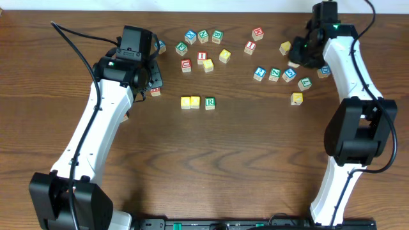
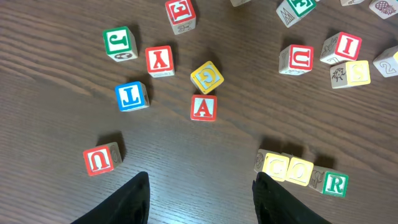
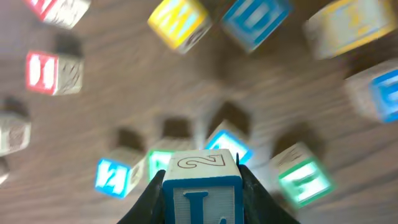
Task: Spell out CORL
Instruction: 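Lift the L block and carry it toward the table center, then lower the L block onto the table right of the R block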
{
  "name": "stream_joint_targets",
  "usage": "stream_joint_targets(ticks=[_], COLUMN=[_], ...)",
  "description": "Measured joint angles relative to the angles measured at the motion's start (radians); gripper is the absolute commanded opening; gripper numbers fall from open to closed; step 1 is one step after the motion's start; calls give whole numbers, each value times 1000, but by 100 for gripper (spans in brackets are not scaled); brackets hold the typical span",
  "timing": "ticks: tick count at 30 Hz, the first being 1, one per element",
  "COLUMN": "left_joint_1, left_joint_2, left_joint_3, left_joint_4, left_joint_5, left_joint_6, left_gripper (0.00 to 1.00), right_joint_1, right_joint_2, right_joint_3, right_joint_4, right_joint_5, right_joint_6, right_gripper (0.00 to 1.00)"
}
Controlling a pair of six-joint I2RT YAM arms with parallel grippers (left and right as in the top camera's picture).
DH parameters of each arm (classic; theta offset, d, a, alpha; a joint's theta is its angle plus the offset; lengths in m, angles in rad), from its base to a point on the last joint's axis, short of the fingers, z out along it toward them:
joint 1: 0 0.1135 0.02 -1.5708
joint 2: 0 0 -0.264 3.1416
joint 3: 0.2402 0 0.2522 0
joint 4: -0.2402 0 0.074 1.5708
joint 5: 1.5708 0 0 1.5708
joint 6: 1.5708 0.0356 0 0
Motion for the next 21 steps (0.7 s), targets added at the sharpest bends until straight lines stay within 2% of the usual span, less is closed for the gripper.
stream_joint_targets(ticks=[8, 21], left_joint_1=[0, 0], left_joint_2=[0, 0], left_joint_3=[0, 0], left_joint_4=[0, 0], left_joint_5=[0, 0], left_joint_6=[0, 0], left_gripper=[53, 53], right_joint_1=[86, 272], right_joint_2=[0, 0], right_joint_3=[0, 0], right_joint_4=[-88, -169], right_joint_5=[-83, -100], right_joint_6=[-13, -67], right_gripper=[20, 21])
